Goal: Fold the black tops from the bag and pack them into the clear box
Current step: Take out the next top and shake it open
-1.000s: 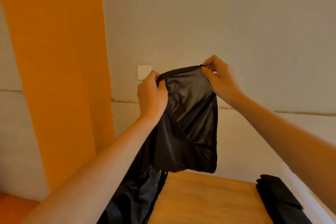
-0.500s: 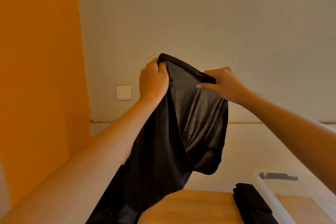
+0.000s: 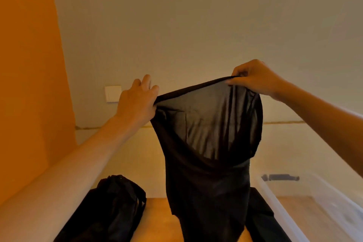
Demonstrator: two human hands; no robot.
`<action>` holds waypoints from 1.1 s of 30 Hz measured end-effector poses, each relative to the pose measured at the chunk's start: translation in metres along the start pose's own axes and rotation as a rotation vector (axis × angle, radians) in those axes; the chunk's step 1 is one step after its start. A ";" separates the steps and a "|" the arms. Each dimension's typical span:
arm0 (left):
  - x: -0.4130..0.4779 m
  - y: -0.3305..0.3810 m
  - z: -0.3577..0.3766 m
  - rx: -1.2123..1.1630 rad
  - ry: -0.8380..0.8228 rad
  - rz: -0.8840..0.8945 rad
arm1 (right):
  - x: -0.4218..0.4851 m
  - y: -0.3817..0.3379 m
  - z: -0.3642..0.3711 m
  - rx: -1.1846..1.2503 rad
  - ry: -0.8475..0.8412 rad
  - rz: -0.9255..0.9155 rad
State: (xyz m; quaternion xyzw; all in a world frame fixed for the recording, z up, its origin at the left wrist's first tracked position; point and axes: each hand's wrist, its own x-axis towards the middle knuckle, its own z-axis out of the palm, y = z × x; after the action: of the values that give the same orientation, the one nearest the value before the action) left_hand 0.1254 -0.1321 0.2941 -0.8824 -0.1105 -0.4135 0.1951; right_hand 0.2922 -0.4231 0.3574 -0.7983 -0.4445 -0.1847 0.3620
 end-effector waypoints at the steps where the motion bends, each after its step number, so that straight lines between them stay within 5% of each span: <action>1: -0.006 0.000 0.009 0.004 -0.070 -0.053 | 0.000 0.002 0.004 -0.010 0.035 0.031; 6: -0.033 -0.004 0.041 -0.255 -0.448 -0.392 | -0.001 0.027 0.022 0.011 0.238 0.232; 14: -0.032 -0.029 0.059 -1.132 -0.207 -0.920 | -0.007 0.065 0.023 0.104 0.023 0.448; 20: -0.005 -0.059 0.056 -1.210 -0.028 -1.025 | 0.001 0.087 0.011 -0.306 -0.029 0.261; 23: 0.003 -0.053 0.057 -1.028 -0.016 -0.944 | 0.009 0.088 0.016 -0.354 -0.074 0.234; 26: -0.005 -0.035 0.057 -0.904 -0.286 -0.738 | 0.017 0.087 0.032 -0.191 -0.018 0.241; 29: -0.014 -0.001 0.060 -1.031 -0.510 -0.544 | 0.020 0.071 0.051 -0.049 -0.003 0.200; 33: -0.015 0.063 0.066 -1.258 -0.569 -0.298 | 0.024 0.039 0.070 -0.057 -0.081 0.116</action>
State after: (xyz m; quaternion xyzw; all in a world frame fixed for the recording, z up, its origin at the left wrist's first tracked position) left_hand 0.1837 -0.1610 0.2284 -0.8771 -0.0167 -0.1743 -0.4472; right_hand 0.3359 -0.3703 0.3097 -0.8396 -0.4062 -0.1437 0.3308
